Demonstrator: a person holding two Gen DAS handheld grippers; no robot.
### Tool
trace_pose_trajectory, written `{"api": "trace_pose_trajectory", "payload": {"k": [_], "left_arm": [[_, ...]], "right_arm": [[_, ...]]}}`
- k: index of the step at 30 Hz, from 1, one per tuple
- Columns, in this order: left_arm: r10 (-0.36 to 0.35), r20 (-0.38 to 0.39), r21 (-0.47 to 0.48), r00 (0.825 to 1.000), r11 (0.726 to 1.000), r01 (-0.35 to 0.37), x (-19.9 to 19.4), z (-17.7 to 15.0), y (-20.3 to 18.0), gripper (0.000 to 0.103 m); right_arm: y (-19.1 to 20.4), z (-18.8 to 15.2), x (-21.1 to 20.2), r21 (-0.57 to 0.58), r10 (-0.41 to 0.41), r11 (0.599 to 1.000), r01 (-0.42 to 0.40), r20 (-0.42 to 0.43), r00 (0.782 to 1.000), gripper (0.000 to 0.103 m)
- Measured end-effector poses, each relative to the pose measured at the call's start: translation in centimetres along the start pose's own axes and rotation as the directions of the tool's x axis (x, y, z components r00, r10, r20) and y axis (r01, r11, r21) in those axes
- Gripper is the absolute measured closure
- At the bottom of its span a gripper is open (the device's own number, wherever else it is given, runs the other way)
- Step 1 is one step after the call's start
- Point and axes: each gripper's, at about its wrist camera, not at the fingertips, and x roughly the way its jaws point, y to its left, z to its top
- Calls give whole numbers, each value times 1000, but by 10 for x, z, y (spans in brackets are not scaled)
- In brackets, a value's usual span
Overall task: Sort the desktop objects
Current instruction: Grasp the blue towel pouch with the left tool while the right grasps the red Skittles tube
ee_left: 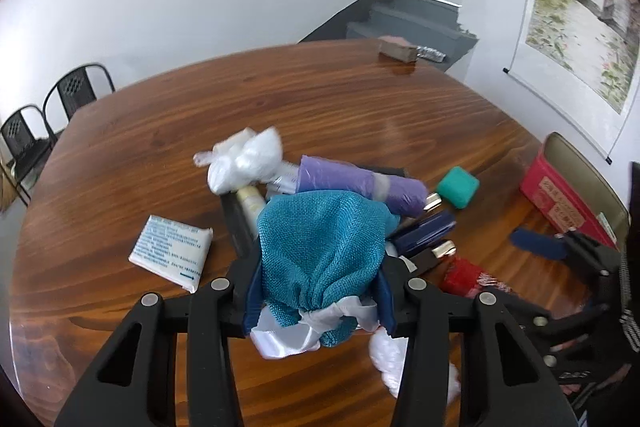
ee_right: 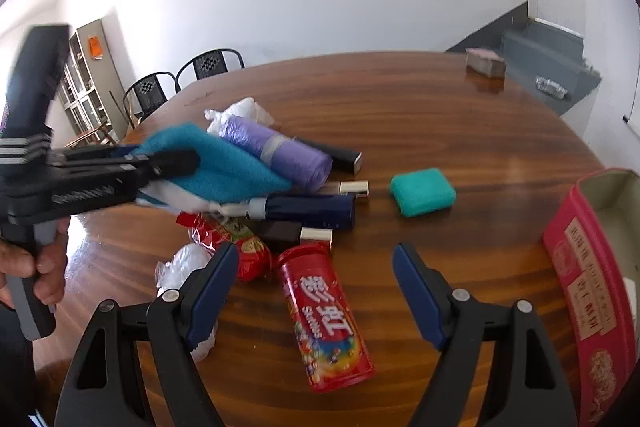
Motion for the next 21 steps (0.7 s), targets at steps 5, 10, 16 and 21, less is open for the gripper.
{"api": "trace_pose_trajectory", "payload": {"k": [5, 10, 16, 21], "left_arm": [[-24, 53, 7, 998, 1000, 23, -20, 5, -6, 55], [-34, 93, -12, 995, 999, 35, -35, 9, -8, 55], [-36, 94, -15, 995, 999, 37, -36, 9, -10, 55], [-36, 92, -16, 995, 999, 37, -36, 9, -10, 55]], "right_arm": [[-4, -6, 2, 0, -4, 1000, 4, -30, 1000, 21], [1, -9, 9, -27, -14, 1000, 12, -74, 997, 21], [14, -13, 21, -114, -71, 992, 57, -118, 990, 23], [10, -13, 25, -103, -69, 993, 54, -150, 986, 62]]}}
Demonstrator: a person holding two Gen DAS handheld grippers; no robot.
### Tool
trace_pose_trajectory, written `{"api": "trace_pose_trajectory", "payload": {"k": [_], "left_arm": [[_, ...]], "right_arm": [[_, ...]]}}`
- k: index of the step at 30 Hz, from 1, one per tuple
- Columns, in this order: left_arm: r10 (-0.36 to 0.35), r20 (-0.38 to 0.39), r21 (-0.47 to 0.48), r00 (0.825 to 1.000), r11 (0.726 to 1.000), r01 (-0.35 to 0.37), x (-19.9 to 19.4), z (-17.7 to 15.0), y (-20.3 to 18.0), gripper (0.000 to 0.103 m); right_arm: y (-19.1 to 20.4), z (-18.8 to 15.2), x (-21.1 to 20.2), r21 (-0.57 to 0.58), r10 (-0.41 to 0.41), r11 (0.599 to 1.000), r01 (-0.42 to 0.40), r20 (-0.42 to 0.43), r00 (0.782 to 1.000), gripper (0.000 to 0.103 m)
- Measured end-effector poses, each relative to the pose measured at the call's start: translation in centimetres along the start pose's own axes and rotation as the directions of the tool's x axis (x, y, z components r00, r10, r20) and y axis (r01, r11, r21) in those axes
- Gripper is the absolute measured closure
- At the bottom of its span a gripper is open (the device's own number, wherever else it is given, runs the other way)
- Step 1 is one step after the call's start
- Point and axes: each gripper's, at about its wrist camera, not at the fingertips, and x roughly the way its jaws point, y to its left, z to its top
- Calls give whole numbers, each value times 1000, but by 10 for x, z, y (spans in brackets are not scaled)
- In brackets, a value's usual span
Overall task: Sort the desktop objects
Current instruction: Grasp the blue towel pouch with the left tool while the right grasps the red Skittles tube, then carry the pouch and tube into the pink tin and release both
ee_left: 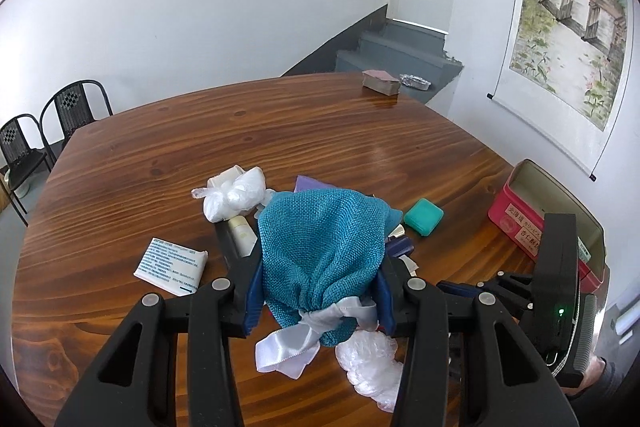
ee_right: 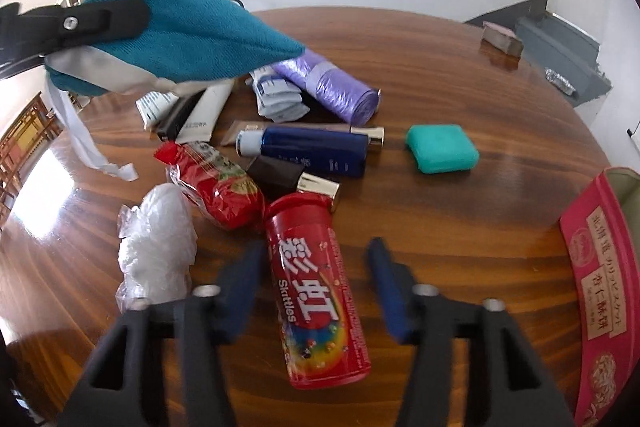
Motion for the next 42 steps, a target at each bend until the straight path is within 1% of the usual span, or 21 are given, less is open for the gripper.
{"api": "trace_pose_trajectory", "payload": {"k": [1, 4, 10, 14, 21, 26, 32, 37, 42], "left_arm": [[1, 2, 0, 1000, 1000, -1, 0, 0, 0, 55], [0, 5, -1, 1000, 1000, 0, -1, 0, -2, 55], [-14, 15, 7, 1000, 1000, 14, -5, -1, -11, 55], [-26, 23, 16, 999, 1000, 26, -8, 0, -20, 55], [-66, 13, 22, 998, 998, 66, -3, 1, -45, 55], [-112, 18, 39, 994, 993, 111, -1, 6, -73, 55], [-186, 27, 72, 982, 980, 184, 2, 15, -115, 55], [-246, 21, 97, 969, 965, 243, 9, 22, -153, 55], [-307, -6, 112, 952, 946, 305, 20, 28, -186, 55]], "right_arm": [[-2, -1, -1, 8, 3, 1000, -3, -1, 1000, 66], [-6, -2, -5, 33, 3, 999, -4, 14, 1000, 65], [-19, -6, -29, 111, 17, 993, -28, 96, 995, 65], [-31, -8, -45, 174, 1, 984, -27, 148, 989, 65], [-57, -12, -72, 264, -58, 965, -3, 220, 974, 66], [-77, -22, -102, 310, -139, 949, 47, 283, 949, 65], [-113, -38, -132, 397, -225, 914, 82, 328, 917, 65], [-143, -56, -152, 468, -304, 875, 122, 337, 891, 65], [-169, -73, -165, 524, -359, 838, 151, 323, 875, 65]]}}
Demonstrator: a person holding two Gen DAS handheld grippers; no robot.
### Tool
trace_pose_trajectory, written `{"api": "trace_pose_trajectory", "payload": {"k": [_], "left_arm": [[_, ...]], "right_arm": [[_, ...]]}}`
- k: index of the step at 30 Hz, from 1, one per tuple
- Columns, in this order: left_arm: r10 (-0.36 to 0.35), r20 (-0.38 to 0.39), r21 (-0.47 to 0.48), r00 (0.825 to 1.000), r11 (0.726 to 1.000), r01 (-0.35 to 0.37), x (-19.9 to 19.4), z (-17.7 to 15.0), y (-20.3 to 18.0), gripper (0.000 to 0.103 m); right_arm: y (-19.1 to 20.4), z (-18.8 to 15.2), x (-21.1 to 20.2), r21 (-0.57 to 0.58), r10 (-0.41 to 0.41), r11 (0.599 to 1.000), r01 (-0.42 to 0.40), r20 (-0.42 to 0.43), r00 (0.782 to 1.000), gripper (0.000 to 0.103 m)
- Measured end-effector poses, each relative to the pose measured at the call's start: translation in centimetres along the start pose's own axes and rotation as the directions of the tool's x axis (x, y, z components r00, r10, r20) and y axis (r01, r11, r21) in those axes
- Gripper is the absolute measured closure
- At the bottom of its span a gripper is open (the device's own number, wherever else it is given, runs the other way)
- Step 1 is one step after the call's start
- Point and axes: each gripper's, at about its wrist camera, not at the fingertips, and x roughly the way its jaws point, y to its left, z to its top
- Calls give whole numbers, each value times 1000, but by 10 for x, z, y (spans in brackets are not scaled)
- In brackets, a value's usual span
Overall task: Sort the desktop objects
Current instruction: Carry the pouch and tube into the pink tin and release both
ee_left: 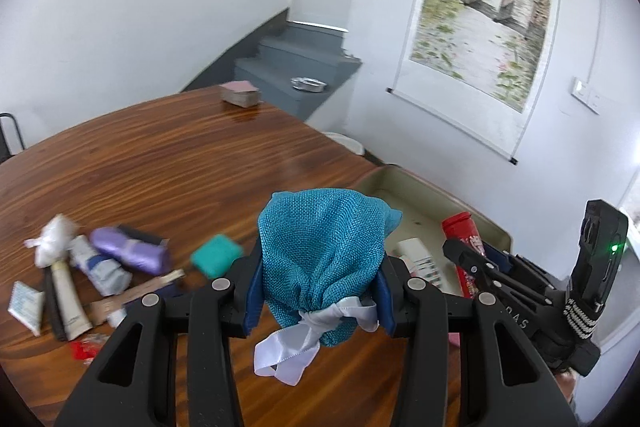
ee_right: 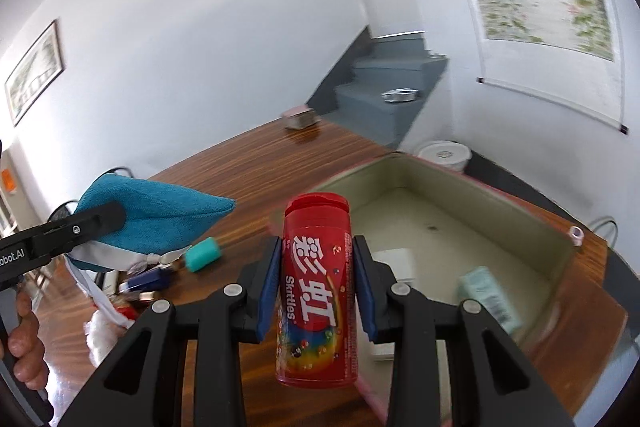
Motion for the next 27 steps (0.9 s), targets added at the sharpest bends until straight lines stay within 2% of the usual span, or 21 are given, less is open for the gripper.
{"api": "trace_pose_trajectory", "payload": {"k": [12, 21, 27], "left_arm": [[-83, -22, 64, 996, 994, 84, 46, 28, -60, 55], [-93, -78, 55, 993, 994, 97, 89, 29, -74, 55], [-95, -87, 48, 992, 994, 99, 107, 31, -77, 55]], "right_arm": [[-45, 3, 0, 52, -54, 997, 53, 7, 999, 65], [-65, 4, 5, 71, -69, 995, 69, -4, 998, 65], [-67, 5, 7, 72, -73, 995, 73, -4, 997, 65]]}}
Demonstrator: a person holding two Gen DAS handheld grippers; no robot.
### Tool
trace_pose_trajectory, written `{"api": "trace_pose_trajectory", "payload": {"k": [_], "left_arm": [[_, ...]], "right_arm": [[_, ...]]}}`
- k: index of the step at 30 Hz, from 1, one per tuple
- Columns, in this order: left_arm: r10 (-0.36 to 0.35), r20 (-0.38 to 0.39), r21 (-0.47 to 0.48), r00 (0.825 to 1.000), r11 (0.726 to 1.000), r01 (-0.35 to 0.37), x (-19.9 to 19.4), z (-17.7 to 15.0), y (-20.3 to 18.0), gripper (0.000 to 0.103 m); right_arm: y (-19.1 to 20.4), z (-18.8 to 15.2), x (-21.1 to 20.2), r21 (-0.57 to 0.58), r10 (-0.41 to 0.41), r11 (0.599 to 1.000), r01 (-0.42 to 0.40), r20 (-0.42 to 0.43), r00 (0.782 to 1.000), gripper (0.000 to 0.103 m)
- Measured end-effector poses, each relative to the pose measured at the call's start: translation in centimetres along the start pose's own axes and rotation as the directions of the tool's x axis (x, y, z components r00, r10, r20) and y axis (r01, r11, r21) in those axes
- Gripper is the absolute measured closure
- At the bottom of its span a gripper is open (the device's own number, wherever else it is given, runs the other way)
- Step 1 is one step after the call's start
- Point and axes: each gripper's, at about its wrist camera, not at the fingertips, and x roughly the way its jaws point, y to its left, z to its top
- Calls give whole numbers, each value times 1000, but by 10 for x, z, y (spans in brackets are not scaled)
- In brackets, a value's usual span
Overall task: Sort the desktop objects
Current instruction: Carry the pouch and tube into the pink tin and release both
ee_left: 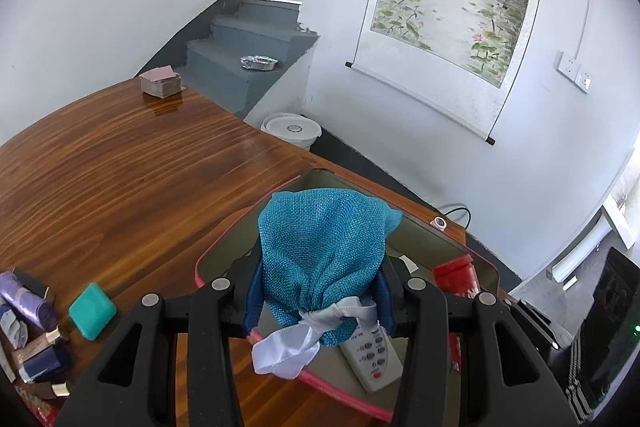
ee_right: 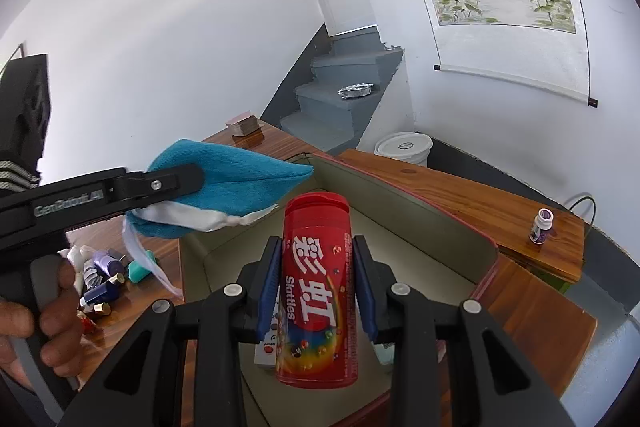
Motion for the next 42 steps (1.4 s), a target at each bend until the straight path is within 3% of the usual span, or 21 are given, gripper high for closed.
{"api": "trace_pose_trajectory", "payload": {"k": [6, 10, 11, 13, 15, 26, 42], "left_arm": [[15, -7, -1, 1000, 1000, -15, 14, 3, 2, 54], [17, -42, -4, 999, 1000, -17, 23, 0, 3, 41], [20, -54, -7, 998, 1000, -21, 25, -1, 4, 38], [24, -59, -20, 998, 999, -25, 24, -2, 8, 37], [21, -52, -30, 998, 999, -22, 19, -2, 10, 37], [59, 4, -19, 998, 998, -59, -13, -3, 16, 31], [128, 2, -128, 992, 984, -127, -52, -27, 69, 31]], "right_arm": [[2, -1, 0, -1, 0, 1000, 0, -2, 1000, 65], [0, 1, 4, 16, 3, 1000, -3, -10, 1000, 63], [-1, 0, 4, 24, 4, 1000, -4, -11, 1000, 59], [-4, 1, 3, 41, 0, 999, 0, -5, 1000, 37], [-5, 1, 0, 49, -9, 999, 8, 10, 1000, 27], [4, 1, -1, 40, 7, 999, -8, 5, 1000, 27], [46, -8, -6, -18, 66, 998, -66, -17, 998, 25]]}}
